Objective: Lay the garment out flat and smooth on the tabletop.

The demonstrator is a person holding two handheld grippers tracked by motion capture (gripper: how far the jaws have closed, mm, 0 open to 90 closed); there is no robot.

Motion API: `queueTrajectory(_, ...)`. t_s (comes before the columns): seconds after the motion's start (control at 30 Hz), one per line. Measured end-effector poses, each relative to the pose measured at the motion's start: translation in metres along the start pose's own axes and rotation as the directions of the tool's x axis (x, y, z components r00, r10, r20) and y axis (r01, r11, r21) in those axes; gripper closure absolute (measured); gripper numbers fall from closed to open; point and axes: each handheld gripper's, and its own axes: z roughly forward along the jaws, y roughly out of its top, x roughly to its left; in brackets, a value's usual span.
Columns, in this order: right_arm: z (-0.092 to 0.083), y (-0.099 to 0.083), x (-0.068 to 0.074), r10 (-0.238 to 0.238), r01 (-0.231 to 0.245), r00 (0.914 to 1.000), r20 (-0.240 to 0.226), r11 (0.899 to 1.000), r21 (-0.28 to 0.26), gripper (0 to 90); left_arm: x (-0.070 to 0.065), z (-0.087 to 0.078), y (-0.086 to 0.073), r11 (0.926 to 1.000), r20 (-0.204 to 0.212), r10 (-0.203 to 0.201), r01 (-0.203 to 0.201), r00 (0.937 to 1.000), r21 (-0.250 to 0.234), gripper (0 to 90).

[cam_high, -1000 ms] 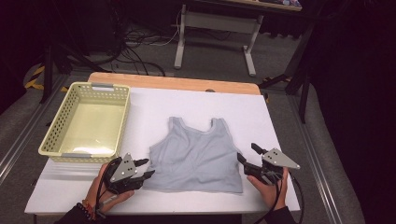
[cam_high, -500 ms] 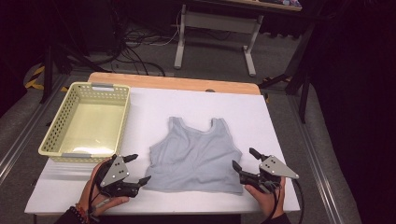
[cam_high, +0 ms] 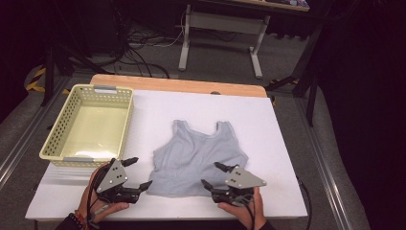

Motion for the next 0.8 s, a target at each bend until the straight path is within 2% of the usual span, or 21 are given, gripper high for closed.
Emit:
queueTrajectory(0.1, 0.023, 0.008, 0.021, -0.037, 0.038, 0.9969, -0.069, 0.999, 0.018, 37.7, 0.001, -0.004, -0.003, 0.9999, -0.034, -0.01, 0.01, 0.9994, 0.012, 17.2)
queueTrajectory(0.17, 0.039, 0.012, 0.034, -0.068, 0.073, 0.9914, -0.112, 0.997, 0.035, 40.3, 0.002, -0.008, -0.004, 0.9996, -0.048, -0.026, 0.027, 0.9985, 0.008, 17.3)
queueTrajectory(0.2, 0.047, 0.015, 0.041, -0.066, 0.072, 0.9887, -0.135, 0.997, 0.041, 40.7, 0.003, -0.01, -0.004, 0.9994, -0.058, -0.036, 0.036, 0.9977, 0.001, 17.6)
queueTrajectory(0.27, 0.063, 0.02, 0.053, -0.067, 0.078, 0.9804, -0.185, 0.996, 0.048, 42.7, 0.005, -0.013, -0.005, 0.999, -0.066, -0.045, 0.045, 0.9968, 0.0, 17.8)
queueTrajectory(0.33, 0.077, 0.024, 0.066, -0.098, 0.115, 0.9689, -0.227, 0.992, 0.06, 43.7, 0.008, -0.014, -0.006, 0.998, -0.075, -0.063, 0.063, 0.9952, -0.003, 18.5)
queueTrajectory(0.4, 0.091, 0.026, 0.077, -0.133, 0.156, 0.9625, -0.237, 0.985, 0.08, 46.4, 0.009, -0.014, -0.007, 0.9975, -0.079, -0.07, 0.07, 0.9944, 0.005, 18.7)
queueTrajectory(0.47, 0.103, 0.028, 0.084, -0.144, 0.174, 0.9537, -0.264, 0.98, 0.095, 46.9, 0.009, -0.014, -0.007, 0.9976, -0.088, -0.066, 0.068, 0.9939, 0.015, 20.0)
queueTrajectory(0.53, 0.113, 0.029, 0.09, -0.161, 0.198, 0.9493, -0.27, 0.973, 0.116, 48.5, 0.009, -0.015, -0.007, 0.9975, -0.097, -0.068, 0.069, 0.993, 0.011, 20.6)
queueTrajectory(0.6, 0.123, 0.03, 0.093, -0.156, 0.198, 0.9525, -0.262, 0.97, 0.144, 49.4, 0.009, -0.016, -0.007, 0.9973, -0.097, -0.071, 0.072, 0.9928, 0.01, 21.5)
queueTrajectory(0.67, 0.134, 0.03, 0.095, -0.15, 0.206, 0.9536, -0.261, 0.957, 0.203, 49.8, 0.009, -0.016, -0.007, 0.9969, -0.104, -0.076, 0.077, 0.9918, 0.013, 21.5)
queueTrajectory(0.73, 0.137, 0.031, 0.093, -0.148, 0.197, 0.9624, -0.228, 0.958, 0.209, 54.1, 0.009, -0.016, -0.007, 0.9967, -0.103, -0.078, 0.08, 0.9917, 0.014, 21.9)
queueTrajectory(0.8, 0.139, 0.032, 0.087, -0.091, 0.147, 0.9662, -0.241, 0.962, 0.228, 61.7, 0.009, -0.014, -0.007, 0.9965, -0.099, -0.079, 0.082, 0.9919, 0.019, 21.9)
